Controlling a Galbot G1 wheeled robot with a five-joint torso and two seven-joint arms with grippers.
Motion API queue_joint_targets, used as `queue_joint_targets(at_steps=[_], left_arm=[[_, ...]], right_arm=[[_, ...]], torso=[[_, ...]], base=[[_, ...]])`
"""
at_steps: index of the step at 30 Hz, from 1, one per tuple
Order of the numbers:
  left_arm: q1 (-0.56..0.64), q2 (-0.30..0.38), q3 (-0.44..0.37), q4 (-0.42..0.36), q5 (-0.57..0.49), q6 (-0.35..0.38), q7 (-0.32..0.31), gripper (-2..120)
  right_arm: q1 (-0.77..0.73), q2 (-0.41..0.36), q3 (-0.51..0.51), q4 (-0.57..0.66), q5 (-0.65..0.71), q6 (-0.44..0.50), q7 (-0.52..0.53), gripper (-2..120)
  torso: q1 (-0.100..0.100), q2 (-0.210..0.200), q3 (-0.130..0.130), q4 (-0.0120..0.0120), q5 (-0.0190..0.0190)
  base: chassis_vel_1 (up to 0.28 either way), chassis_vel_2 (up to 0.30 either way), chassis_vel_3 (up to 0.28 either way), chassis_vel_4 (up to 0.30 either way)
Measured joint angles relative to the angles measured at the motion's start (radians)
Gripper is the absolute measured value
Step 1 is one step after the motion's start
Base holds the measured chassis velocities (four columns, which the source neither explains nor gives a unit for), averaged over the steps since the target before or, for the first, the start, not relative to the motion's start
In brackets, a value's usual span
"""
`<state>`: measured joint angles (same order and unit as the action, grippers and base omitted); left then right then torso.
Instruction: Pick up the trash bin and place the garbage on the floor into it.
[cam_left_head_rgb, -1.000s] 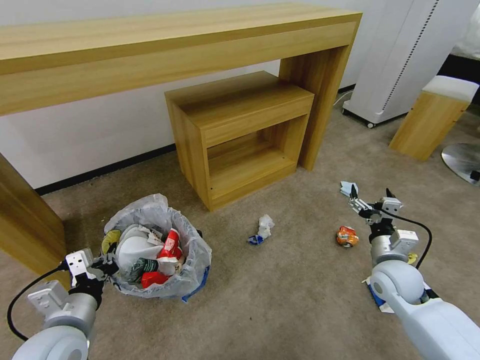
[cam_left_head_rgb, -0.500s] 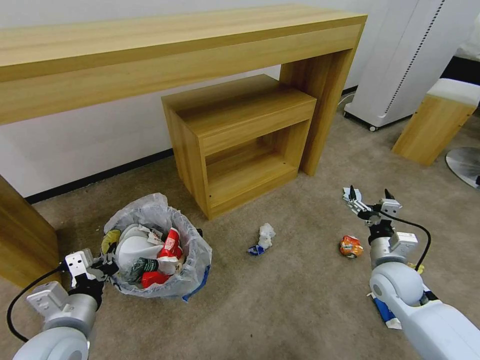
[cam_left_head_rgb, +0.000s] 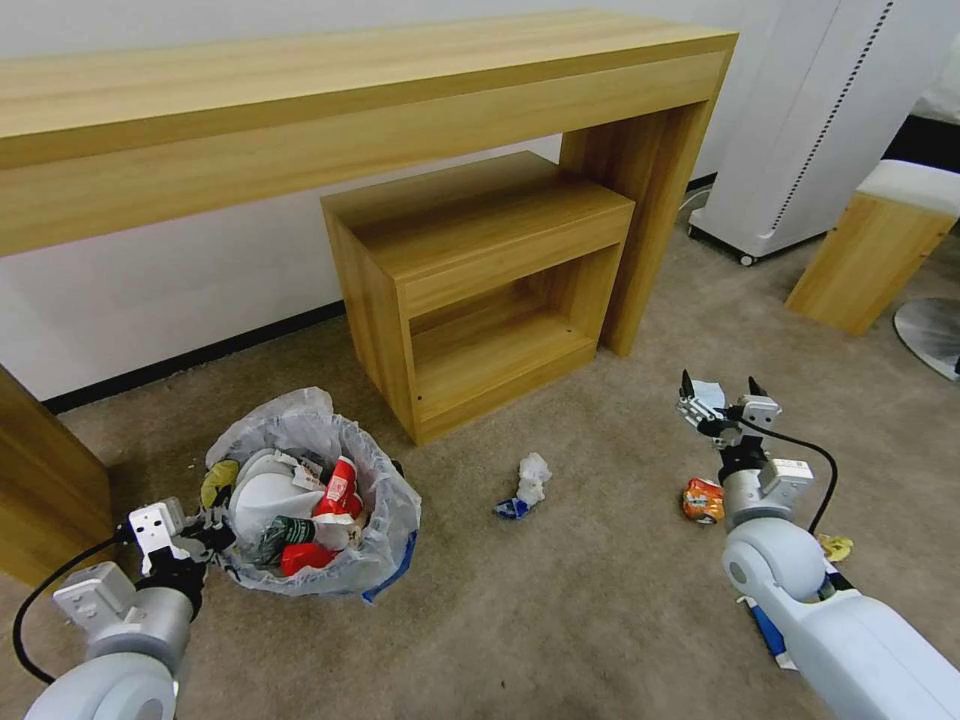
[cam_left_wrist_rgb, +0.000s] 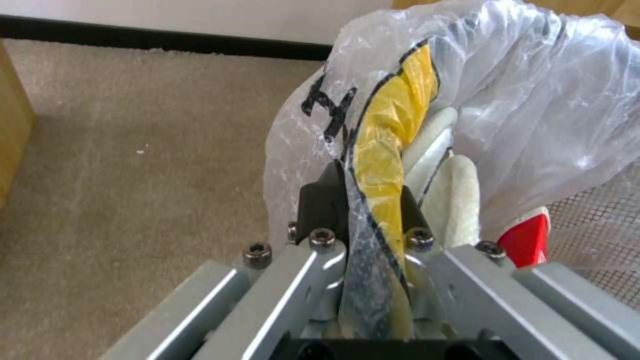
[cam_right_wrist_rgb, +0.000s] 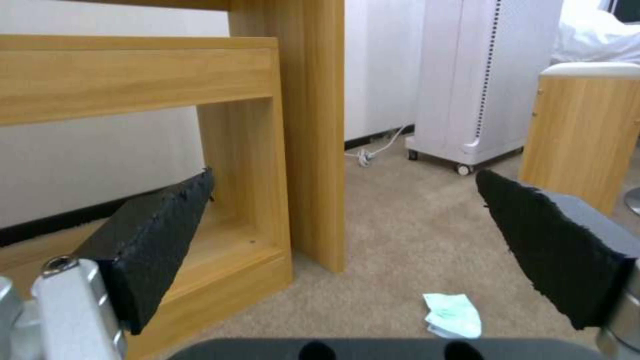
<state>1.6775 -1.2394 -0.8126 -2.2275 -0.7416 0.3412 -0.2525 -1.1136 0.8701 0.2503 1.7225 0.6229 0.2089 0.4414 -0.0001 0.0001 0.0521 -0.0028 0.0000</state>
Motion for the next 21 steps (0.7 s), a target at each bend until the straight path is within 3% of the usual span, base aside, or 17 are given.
queue_joint_targets(at_steps=[13,21], left_arm=[[-0.006,0.001,0.001,0.008,-0.001,0.0,0.0,3],[0.002,0.007,-0.004,0.005,-0.002,0.001,-0.001,3]], right_arm=[[0.006,0.012,-0.032,-0.016,-0.016,0.015,-0.007,100],[0.066,0.007,-0.172,0.005,0.232,-0.188,0.071,100]], torso=[[0.0,0.0,0.0,0.0001,-0.0001],[0.0,0.0,0.0,0.0001,-0.0001]], base=[[-0.105,0.107,0.09,-0.105],[0.0,0.0,0.0,0.0]])
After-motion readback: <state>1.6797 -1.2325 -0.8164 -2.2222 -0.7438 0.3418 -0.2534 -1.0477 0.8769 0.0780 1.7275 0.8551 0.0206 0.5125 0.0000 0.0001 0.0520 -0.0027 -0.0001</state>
